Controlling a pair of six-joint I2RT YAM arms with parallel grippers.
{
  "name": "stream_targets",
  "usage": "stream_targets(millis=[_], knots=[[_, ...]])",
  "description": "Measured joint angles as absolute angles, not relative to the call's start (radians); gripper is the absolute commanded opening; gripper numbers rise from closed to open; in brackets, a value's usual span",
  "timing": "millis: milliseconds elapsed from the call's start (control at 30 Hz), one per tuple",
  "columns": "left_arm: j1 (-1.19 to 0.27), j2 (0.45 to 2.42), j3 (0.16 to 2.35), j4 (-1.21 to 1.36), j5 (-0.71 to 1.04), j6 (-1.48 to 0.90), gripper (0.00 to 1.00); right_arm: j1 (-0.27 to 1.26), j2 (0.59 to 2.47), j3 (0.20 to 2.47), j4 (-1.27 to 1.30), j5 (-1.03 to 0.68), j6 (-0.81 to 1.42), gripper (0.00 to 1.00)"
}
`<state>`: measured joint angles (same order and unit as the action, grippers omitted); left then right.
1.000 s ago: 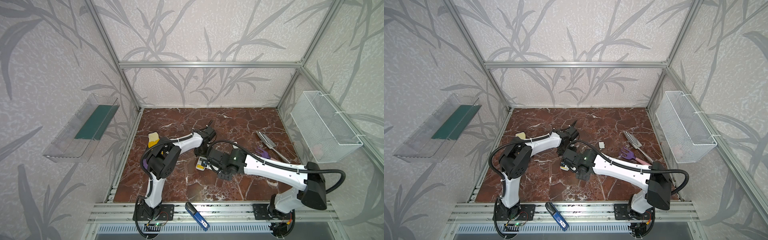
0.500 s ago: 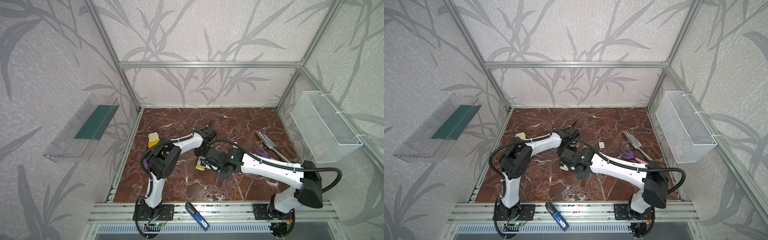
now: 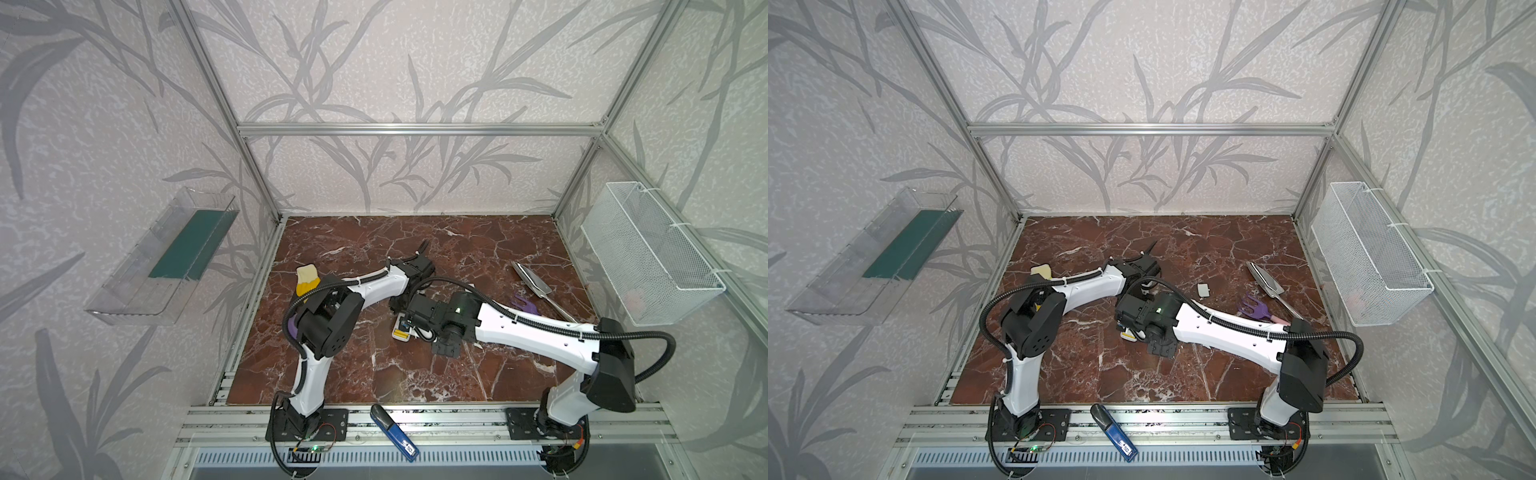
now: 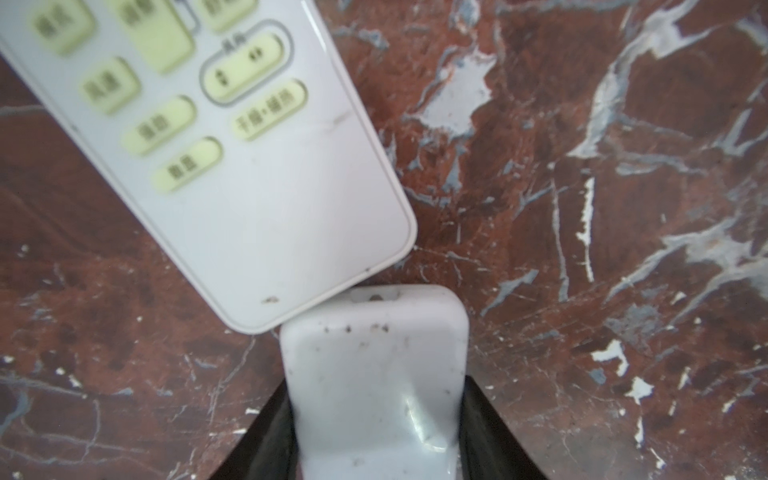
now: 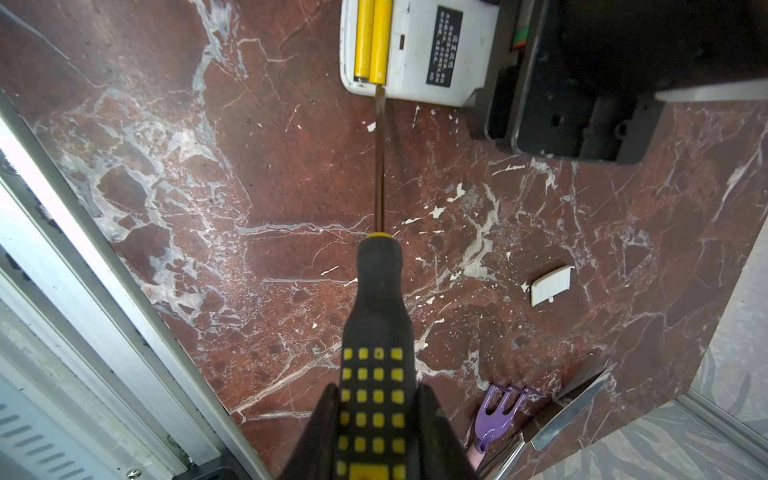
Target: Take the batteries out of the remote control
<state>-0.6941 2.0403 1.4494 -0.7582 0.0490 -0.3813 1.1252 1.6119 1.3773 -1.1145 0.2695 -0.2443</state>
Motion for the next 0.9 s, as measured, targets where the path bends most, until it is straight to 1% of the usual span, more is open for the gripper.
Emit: stream_targets(millis=[733, 900], knots=[[-0.715, 2.052, 1.47, -0.782, 0.003, -0.386, 0.48, 1.125, 1.662, 1.433, -1.151, 0.266, -0.26, 0.0], [-0.714, 2.053, 1.47, -0.781, 0.007, -0.385, 0.48, 1.125, 1.625, 1.344, -1.093, 0.286, -0.233, 0.0]])
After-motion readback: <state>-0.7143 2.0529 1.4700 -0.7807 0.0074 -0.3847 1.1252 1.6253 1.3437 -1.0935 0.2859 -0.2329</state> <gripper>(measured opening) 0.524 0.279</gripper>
